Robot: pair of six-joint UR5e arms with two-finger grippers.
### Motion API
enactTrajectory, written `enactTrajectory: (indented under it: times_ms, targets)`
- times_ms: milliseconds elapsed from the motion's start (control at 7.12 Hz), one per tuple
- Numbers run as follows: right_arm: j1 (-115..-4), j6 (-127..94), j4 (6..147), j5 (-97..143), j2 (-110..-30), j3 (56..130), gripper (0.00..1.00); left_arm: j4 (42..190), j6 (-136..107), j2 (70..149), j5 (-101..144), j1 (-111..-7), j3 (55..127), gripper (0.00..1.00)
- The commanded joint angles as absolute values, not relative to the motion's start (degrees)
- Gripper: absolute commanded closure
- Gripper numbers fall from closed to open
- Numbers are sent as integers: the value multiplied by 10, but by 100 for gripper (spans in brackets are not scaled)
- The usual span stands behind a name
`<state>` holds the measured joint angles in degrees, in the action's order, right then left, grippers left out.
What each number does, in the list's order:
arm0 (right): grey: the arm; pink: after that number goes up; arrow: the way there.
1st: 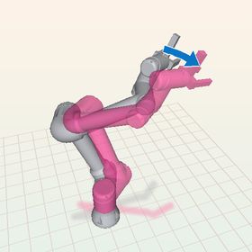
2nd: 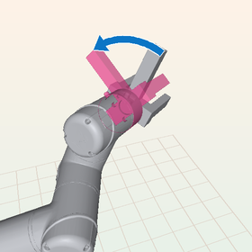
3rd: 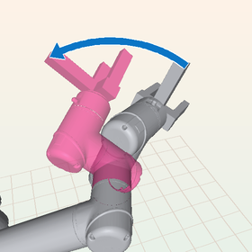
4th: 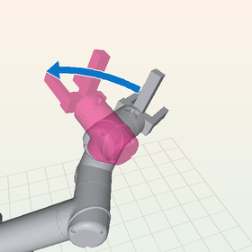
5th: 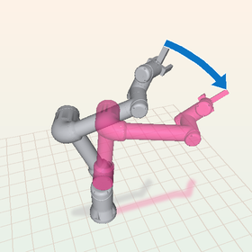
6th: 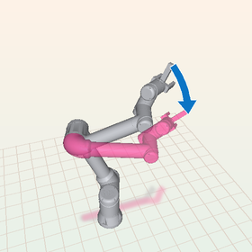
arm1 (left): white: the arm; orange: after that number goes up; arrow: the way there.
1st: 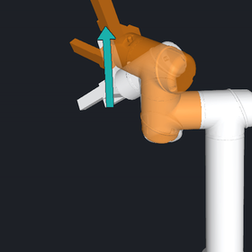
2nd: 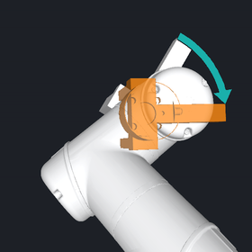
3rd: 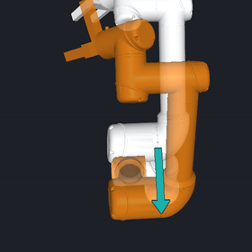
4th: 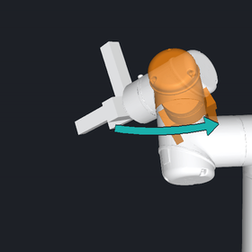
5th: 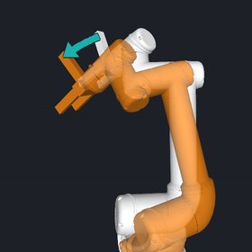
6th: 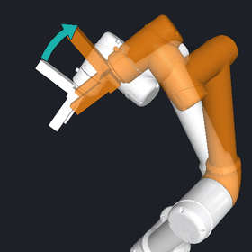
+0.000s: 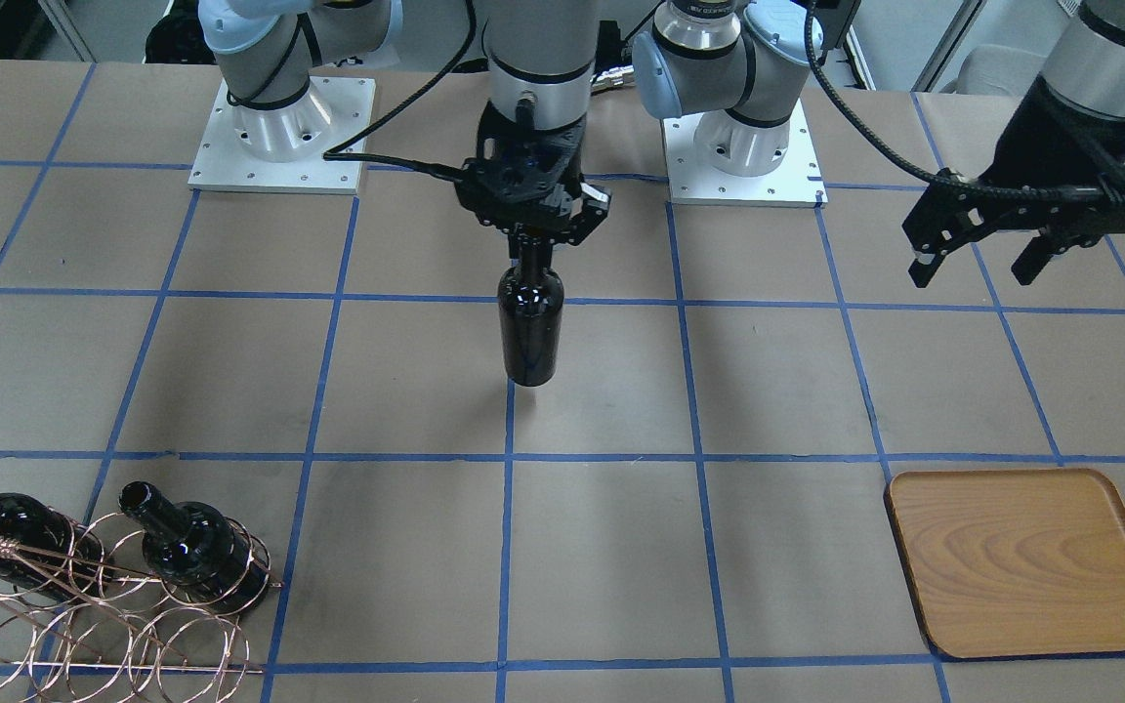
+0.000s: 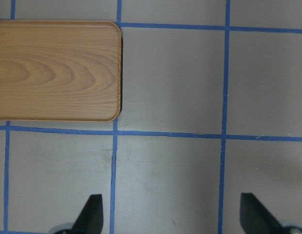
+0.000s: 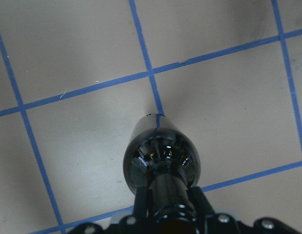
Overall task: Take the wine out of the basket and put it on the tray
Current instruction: 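Carry the dark wine bottle with the right gripper toward the left gripper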
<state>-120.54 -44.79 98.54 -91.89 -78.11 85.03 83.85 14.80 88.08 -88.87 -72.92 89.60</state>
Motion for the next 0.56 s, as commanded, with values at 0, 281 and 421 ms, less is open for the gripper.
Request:
enactTrajectory:
  times_ms: [0,281,421]
  targets:
    - [-1258,-502,1030,-915,-748,841,82,838,213,885,-888,-687,894,0]
    - [-1281,-545,1037,-915,-724,823,82,838,214,885,-889,-685,896,0]
    - [-1288,-556,1037,-914,-713,802,82,838,215,885,-889,-685,896,0]
